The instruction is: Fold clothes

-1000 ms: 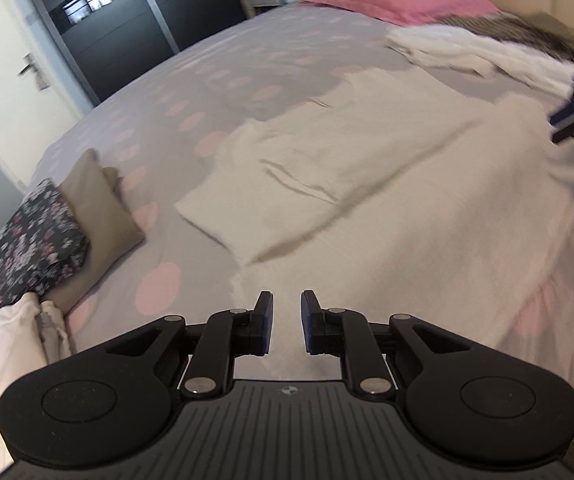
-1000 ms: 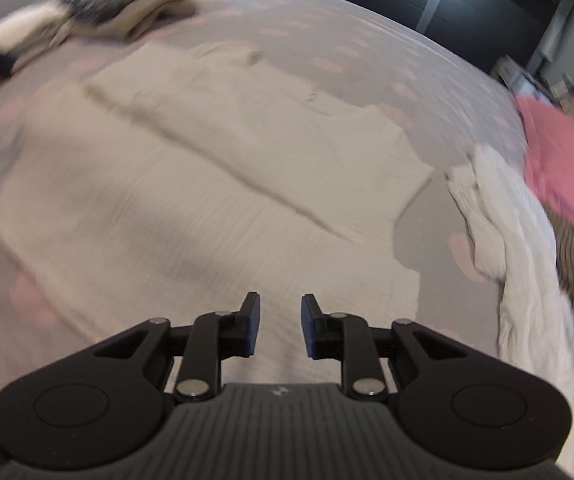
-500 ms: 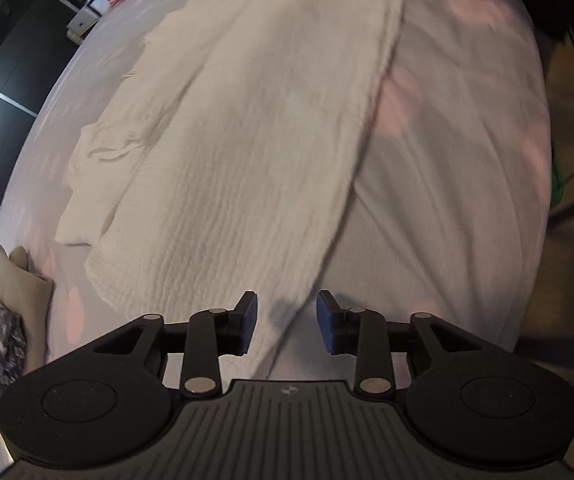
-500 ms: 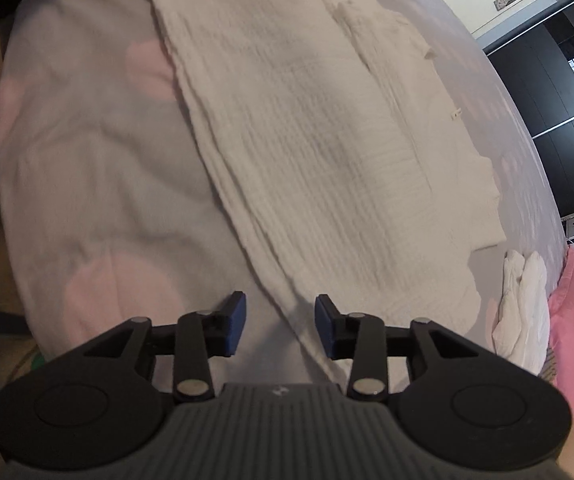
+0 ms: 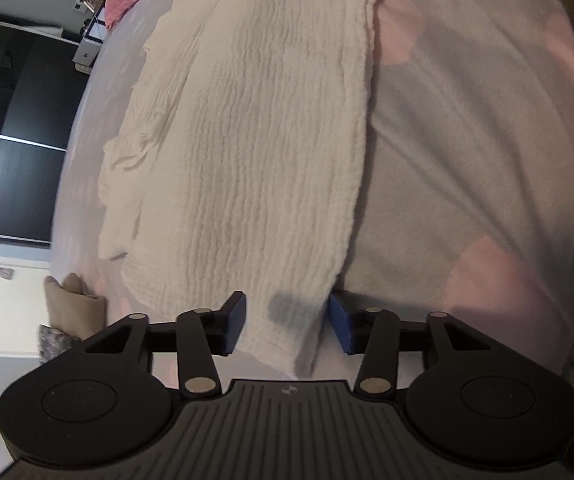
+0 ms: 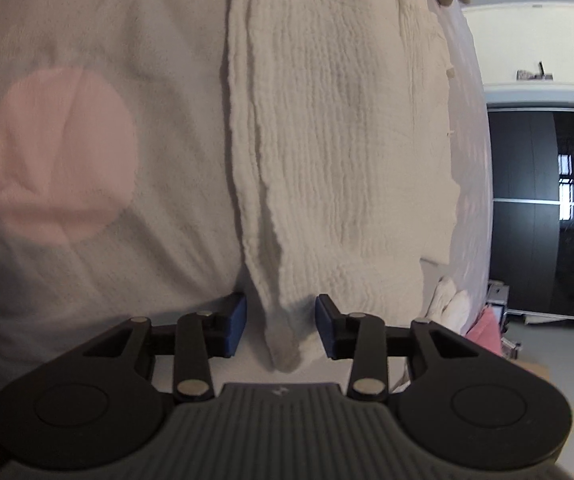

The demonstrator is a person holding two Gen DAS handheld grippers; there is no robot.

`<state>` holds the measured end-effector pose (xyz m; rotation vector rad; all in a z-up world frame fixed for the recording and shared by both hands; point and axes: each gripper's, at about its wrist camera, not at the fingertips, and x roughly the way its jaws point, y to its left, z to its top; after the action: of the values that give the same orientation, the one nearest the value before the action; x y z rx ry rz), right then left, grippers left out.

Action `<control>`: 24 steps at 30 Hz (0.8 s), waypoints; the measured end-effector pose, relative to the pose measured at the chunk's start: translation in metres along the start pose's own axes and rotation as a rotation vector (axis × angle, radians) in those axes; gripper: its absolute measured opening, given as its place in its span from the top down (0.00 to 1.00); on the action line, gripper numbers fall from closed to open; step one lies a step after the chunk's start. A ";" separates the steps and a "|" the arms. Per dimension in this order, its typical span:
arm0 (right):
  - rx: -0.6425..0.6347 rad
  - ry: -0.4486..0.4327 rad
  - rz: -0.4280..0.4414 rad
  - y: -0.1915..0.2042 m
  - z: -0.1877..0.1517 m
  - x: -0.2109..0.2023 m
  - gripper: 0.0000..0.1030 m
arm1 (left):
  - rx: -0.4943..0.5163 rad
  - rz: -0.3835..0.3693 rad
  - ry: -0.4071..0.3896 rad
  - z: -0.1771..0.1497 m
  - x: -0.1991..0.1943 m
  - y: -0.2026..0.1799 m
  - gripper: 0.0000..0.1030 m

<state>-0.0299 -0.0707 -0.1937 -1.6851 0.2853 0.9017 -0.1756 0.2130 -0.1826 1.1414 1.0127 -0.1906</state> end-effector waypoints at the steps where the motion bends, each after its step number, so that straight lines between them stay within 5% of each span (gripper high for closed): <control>1: -0.011 -0.005 -0.011 0.000 0.000 0.000 0.63 | 0.010 0.009 0.013 0.000 0.002 -0.001 0.82; 4: 0.008 -0.009 -0.044 -0.009 0.000 -0.002 0.94 | -0.018 -0.017 0.034 -0.002 0.004 0.005 0.96; 13: 0.335 -0.013 -0.088 -0.082 -0.017 -0.029 0.95 | -0.327 -0.019 -0.018 -0.009 -0.025 0.069 0.98; 24: 0.717 -0.042 -0.228 -0.196 -0.018 -0.043 0.95 | -0.616 0.138 -0.126 -0.003 -0.061 0.194 0.98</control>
<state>0.0681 -0.0350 -0.0218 -1.0075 0.3314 0.5652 -0.0961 0.2822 -0.0087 0.6225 0.7964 0.1544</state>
